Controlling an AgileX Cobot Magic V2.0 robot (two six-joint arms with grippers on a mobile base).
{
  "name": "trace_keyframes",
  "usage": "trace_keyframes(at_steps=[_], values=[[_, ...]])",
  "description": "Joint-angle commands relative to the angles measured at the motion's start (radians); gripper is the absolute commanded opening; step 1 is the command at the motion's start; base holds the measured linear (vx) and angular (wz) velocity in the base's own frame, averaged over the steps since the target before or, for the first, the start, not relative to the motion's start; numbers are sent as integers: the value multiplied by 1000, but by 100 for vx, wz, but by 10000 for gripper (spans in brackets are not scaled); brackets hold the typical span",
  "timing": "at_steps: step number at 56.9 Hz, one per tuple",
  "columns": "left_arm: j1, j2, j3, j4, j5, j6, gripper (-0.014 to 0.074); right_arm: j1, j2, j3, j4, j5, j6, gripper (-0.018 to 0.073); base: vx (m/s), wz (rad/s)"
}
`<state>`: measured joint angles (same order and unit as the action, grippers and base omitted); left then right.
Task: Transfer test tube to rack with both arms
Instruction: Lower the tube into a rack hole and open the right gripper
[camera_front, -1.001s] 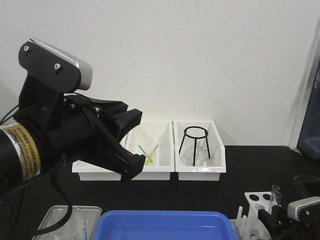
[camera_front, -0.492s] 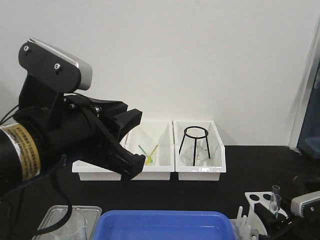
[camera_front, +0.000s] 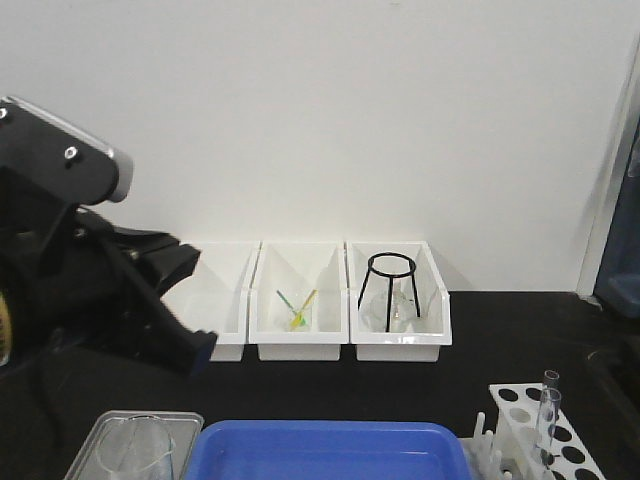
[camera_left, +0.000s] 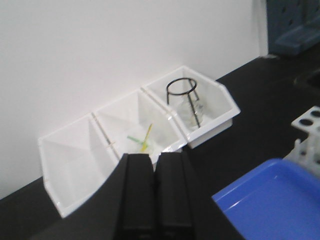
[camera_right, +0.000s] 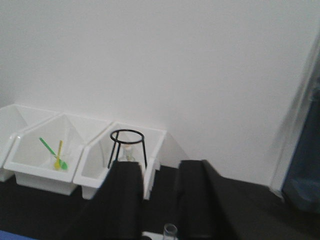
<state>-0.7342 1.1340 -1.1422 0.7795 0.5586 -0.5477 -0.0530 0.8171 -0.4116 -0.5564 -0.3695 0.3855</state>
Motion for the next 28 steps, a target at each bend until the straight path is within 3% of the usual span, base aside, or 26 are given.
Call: trace_keyframes(at_steps=[1,7,17,23,28], values=[[0,-66,22,-37,-9,81,-10,-4,-111,-24,-66,127,101,-17,0,0],[0,-139,129,-165,-17,188,-9,-4,-229,-6,-131,256,223,-8,0,0],[0,-258,307,-423,-81,379,-9,-4,-337,86,-165,214,259,-7,0,0],[0,-314,361,-552,-157,426,-9,-4,-348,125,-165,193,260,-7,0,0],[0,-354,381,-601,-211,431,-9,-4,-348,139,-165,206,260,-7,0,0]])
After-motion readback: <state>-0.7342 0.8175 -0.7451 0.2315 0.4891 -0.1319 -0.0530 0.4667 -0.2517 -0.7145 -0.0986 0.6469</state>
